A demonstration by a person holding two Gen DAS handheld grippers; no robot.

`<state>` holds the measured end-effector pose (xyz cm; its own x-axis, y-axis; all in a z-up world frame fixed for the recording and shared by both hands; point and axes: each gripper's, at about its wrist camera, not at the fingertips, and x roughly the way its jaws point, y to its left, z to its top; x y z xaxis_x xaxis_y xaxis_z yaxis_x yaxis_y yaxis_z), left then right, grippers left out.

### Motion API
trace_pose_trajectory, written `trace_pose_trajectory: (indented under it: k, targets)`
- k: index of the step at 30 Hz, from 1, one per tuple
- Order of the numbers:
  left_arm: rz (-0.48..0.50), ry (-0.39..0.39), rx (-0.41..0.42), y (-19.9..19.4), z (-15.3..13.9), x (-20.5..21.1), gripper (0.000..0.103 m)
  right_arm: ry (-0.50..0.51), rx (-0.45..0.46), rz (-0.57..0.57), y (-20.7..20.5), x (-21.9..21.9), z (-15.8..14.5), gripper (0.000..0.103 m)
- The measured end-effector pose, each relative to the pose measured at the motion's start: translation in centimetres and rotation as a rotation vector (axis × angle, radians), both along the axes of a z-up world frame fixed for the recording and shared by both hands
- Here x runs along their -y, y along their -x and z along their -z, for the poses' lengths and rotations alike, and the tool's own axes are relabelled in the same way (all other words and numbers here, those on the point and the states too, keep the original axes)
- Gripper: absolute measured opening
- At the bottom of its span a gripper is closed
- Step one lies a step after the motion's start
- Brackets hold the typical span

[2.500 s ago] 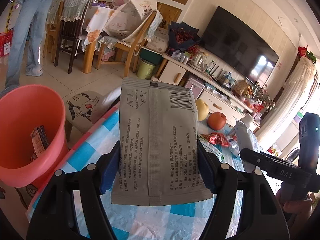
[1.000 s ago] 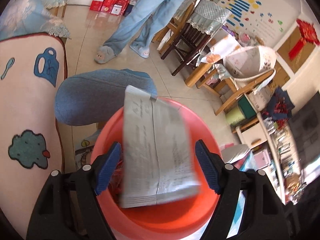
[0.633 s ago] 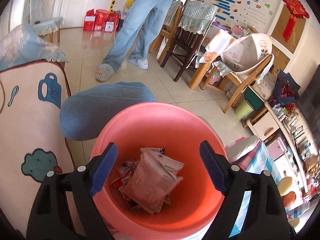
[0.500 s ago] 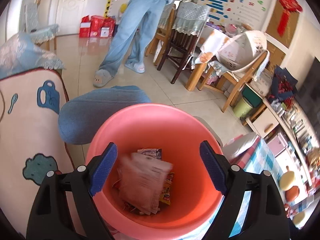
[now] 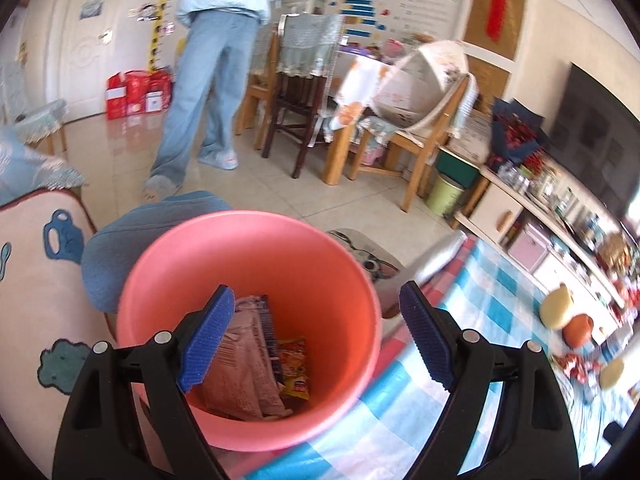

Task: Collect trash
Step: 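Move both open tools back over the table toward the snack bags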

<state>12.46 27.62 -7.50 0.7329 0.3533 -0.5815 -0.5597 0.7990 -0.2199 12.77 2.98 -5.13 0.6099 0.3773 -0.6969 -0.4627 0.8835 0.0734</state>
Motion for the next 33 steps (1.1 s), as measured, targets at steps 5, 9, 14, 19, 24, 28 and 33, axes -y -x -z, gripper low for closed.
trace_pose_trajectory:
  k: [5, 9, 14, 19, 24, 28, 33]
  targets:
    - [0.078, -0.022, 0.009, -0.3, -0.1, 2.4, 0.085, -0.021, 0.006, 0.041, -0.1, 2.6, -0.4, 0.093]
    - [0.129, -0.002, 0.010, -0.6, 0.0, 3.9, 0.085, -0.024, 0.010, 0.064, -0.2, 4.5, -0.5, 0.093]
    - [0.174, -0.014, -0.005, -1.3, 0.1, 6.1, 0.085, -0.027, 0.017, 0.101, -0.2, 7.1, -0.8, 0.093]
    - [0.216, -0.029, -0.018, -1.9, 0.1, 8.3, 0.085, -0.055, 0.027, 0.158, -0.4, 10.2, -1.5, 0.093]
    - [0.269, -0.046, -0.025, -2.4, 0.2, 10.5, 0.085, -0.099, 0.039, 0.236, -0.7, 13.8, -2.3, 0.093]
    - [0.317, -0.056, -0.029, -2.5, 0.2, 12.2, 0.085, -0.123, 0.044, 0.289, -0.8, 16.4, -2.7, 0.093]
    - [0.376, -0.012, -0.041, -3.0, 0.7, 13.8, 0.085, -0.129, 0.062, 0.336, -0.8, 19.1, -3.3, 0.093]
